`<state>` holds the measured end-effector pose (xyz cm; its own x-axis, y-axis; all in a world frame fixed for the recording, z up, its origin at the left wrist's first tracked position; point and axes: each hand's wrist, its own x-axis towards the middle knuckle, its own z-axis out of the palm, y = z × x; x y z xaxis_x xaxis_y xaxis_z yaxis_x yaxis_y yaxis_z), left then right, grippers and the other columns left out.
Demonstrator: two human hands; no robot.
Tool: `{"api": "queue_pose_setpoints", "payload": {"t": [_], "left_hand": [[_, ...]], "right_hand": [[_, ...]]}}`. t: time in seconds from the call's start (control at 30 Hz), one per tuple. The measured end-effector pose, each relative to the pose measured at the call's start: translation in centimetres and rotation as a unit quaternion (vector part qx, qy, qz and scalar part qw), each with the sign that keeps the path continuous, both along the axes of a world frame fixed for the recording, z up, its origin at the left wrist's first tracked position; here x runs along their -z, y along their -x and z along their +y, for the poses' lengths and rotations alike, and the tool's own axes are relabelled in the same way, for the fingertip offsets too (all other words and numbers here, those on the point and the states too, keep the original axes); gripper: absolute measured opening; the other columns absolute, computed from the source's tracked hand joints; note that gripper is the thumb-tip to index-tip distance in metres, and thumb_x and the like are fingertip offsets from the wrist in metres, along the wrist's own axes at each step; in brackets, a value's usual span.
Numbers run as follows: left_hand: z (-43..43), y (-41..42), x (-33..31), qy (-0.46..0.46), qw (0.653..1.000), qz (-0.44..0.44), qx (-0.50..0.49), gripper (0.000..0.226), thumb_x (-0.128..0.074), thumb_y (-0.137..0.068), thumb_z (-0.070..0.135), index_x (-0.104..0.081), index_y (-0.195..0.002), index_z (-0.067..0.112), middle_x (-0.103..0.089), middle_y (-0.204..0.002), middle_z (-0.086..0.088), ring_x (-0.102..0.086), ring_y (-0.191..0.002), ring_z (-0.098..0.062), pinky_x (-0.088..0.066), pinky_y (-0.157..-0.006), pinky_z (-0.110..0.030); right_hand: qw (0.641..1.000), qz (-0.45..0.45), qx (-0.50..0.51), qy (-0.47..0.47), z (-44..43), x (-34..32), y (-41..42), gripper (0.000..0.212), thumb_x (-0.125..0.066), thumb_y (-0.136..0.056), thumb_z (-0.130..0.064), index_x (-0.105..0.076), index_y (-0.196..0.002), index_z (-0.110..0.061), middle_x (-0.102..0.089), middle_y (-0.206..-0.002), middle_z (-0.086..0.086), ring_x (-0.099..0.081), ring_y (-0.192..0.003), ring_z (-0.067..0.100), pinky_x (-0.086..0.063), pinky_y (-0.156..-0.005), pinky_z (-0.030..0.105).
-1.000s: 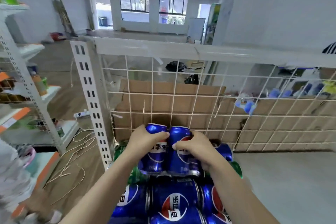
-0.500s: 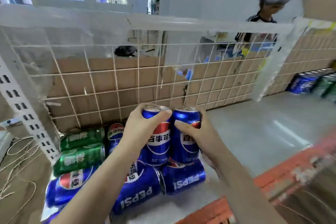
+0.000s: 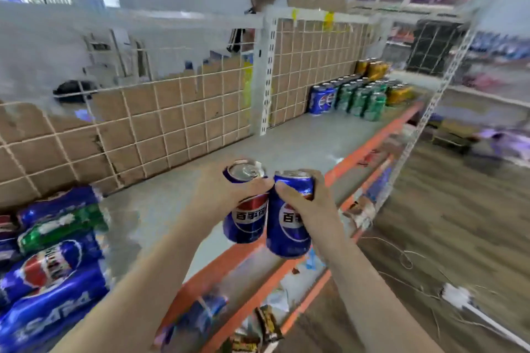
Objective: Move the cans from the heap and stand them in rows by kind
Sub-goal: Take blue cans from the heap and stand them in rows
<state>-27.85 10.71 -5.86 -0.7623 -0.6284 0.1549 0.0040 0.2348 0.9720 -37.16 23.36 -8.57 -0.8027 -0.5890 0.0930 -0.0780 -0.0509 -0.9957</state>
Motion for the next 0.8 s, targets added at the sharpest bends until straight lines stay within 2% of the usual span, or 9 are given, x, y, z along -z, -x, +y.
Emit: {"api": "queue_pose_setpoints", "payload": {"t": [0.07,0.13,0.27,0.37,0.47,0.57,0.7,0.8], "left_hand": [[1.2,2.7,0.3,0.008,1.000,0.001,0.002,0.030,-0.087,-0.059,0.026,-0.068,-0.081,0.030,-0.070,-0.073,0.018,-0.065,-0.068,0.006,-0.051,-0.066,-0.017],[2.8,6.0,0.6,0.020,1.000,-0.008,0.012,0.032,-0.088,-0.053,0.034,-0.069,-0.079,0.035,-0.070,-0.076,0.015,-0.064,-0.070,0.006,-0.051,-0.071,-0.023],[5.6,11.8,0.3,0.060,0.997,-0.025,0.036,0.031,-0.072,-0.038,0.060,-0.066,-0.067,0.051,-0.068,-0.073,0.024,-0.062,-0.067,0.008,-0.054,-0.073,-0.027],[6.0,15.9,0.6,0.062,0.997,-0.028,0.045,0.032,-0.071,-0.040,0.059,-0.067,-0.070,0.046,-0.068,-0.075,0.021,-0.065,-0.071,0.001,-0.054,-0.078,-0.034],[5.6,20.3,1.2,0.064,0.996,-0.040,0.044,0.040,-0.073,-0.043,0.059,-0.069,-0.076,0.037,-0.070,-0.079,0.012,-0.067,-0.076,-0.008,-0.055,-0.079,-0.038],[5.0,25.1,1.8,0.060,0.996,-0.039,0.047,0.024,-0.075,-0.051,0.049,-0.069,-0.072,0.039,-0.070,-0.076,0.011,-0.066,-0.071,-0.007,-0.054,-0.075,-0.036],[2.8,32.0,2.4,0.041,0.998,-0.048,0.031,0.034,-0.074,-0.043,0.056,-0.069,-0.073,0.040,-0.071,-0.079,0.012,-0.068,-0.079,-0.008,-0.053,-0.072,-0.028],[0.7,37.0,2.4,0.040,0.998,-0.042,0.008,0.023,-0.084,-0.060,0.041,-0.067,-0.074,0.034,-0.070,-0.077,0.012,-0.065,-0.074,-0.002,-0.052,-0.071,-0.026]], "right_hand": [[1.000,-0.003,0.003,0.003,1.8,0.0,2.5,0.039,-0.082,-0.067,-0.024,-0.054,-0.095,-0.024,-0.067,-0.090,-0.002,-0.065,-0.080,0.013,-0.051,-0.071,0.025],[1.000,-0.003,0.015,-0.005,4.1,-0.2,5.5,0.044,-0.079,-0.059,-0.027,-0.057,-0.097,-0.023,-0.069,-0.093,0.001,-0.066,-0.081,0.016,-0.050,-0.069,0.025],[0.999,-0.003,0.033,-0.023,7.3,-0.1,10.7,0.042,-0.078,-0.058,-0.025,-0.060,-0.095,-0.022,-0.070,-0.086,0.001,-0.067,-0.076,0.019,-0.052,-0.067,0.030],[0.998,-0.017,0.052,-0.015,8.4,0.5,14.6,0.032,-0.079,-0.069,-0.017,-0.059,-0.094,-0.022,-0.071,-0.084,-0.002,-0.067,-0.075,0.017,-0.052,-0.068,0.029],[0.997,-0.034,0.069,-0.006,8.7,1.2,18.8,0.027,-0.076,-0.074,-0.016,-0.060,-0.095,-0.024,-0.071,-0.081,-0.006,-0.068,-0.073,0.013,-0.053,-0.066,0.025],[0.997,-0.033,0.071,-0.014,7.8,1.9,23.8,0.029,-0.078,-0.072,-0.020,-0.061,-0.094,-0.026,-0.071,-0.085,-0.003,-0.067,-0.077,0.016,-0.053,-0.070,0.031],[0.998,-0.028,0.054,-0.025,5.3,1.5,31.1,0.033,-0.077,-0.072,-0.019,-0.057,-0.098,-0.022,-0.070,-0.086,-0.003,-0.067,-0.074,0.013,-0.050,-0.063,0.024],[0.998,-0.028,0.043,-0.037,3.1,0.8,36.3,0.031,-0.075,-0.074,-0.015,-0.056,-0.097,-0.024,-0.068,-0.083,-0.007,-0.065,-0.068,0.006,-0.049,-0.059,0.020]]}}
